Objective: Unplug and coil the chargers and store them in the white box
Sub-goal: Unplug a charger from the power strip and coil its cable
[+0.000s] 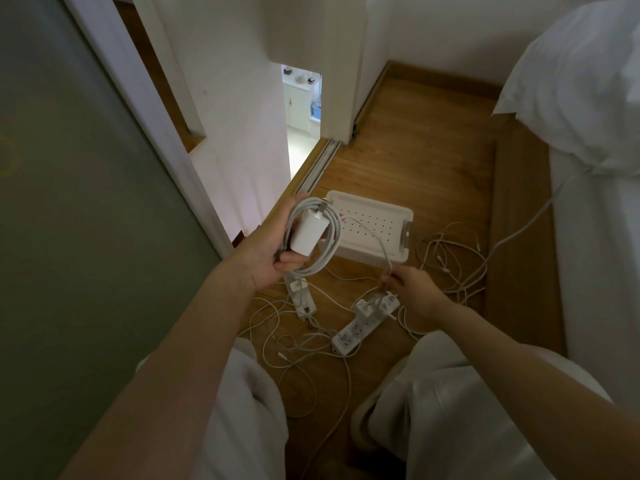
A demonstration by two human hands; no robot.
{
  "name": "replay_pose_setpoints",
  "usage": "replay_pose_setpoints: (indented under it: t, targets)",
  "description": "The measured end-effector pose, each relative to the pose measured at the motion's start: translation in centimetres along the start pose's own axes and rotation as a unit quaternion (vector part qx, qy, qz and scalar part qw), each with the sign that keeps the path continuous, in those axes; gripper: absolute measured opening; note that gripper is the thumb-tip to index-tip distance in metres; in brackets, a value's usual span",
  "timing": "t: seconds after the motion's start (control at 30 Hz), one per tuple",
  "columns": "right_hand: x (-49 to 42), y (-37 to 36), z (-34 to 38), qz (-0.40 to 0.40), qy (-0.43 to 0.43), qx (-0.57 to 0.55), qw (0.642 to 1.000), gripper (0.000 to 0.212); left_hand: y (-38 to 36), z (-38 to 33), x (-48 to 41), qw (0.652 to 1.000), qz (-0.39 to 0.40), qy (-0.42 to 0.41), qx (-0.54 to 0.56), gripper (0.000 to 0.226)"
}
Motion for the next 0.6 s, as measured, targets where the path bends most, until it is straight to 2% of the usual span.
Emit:
replay_pose_setpoints:
  t: [0.23,0.4,0.5,0.6]
  targets:
    - [0.4,6.0,1.9,-0.17,0.0,-0.049,0.984,0.022,1.4,-0.6,0.5,0.976,-0.116,0.011,-0.186,0.05]
    - [1.4,10.2,5.6,-0.256,0.067,-0.021,0.964,0.025,2.8,-0.6,0.6,0.946,-0.199,0.028,-0.253,0.052]
    - [2.7,11.3,8.9,-0.298,0.134,0.036,0.944,0.026,3.2,-0.5,0.7,0.936,-0.245,0.028,-0.253,0.047]
    - [4.1,11.9,11.7,-0.331,0.2,0.034,0.922,0.028,3.4,-0.5,0.8,0.931,-0.266,0.023,-0.25,0.046]
Point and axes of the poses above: each hand's wrist, its own x-axis away from the middle knuckle, its own y-axis out of the back of the hand, z = x × y, the point moved 9 cm from there along -x, towards the middle knuckle, and after that the axes turned 4 degrees about z, right-handed, at the moved point
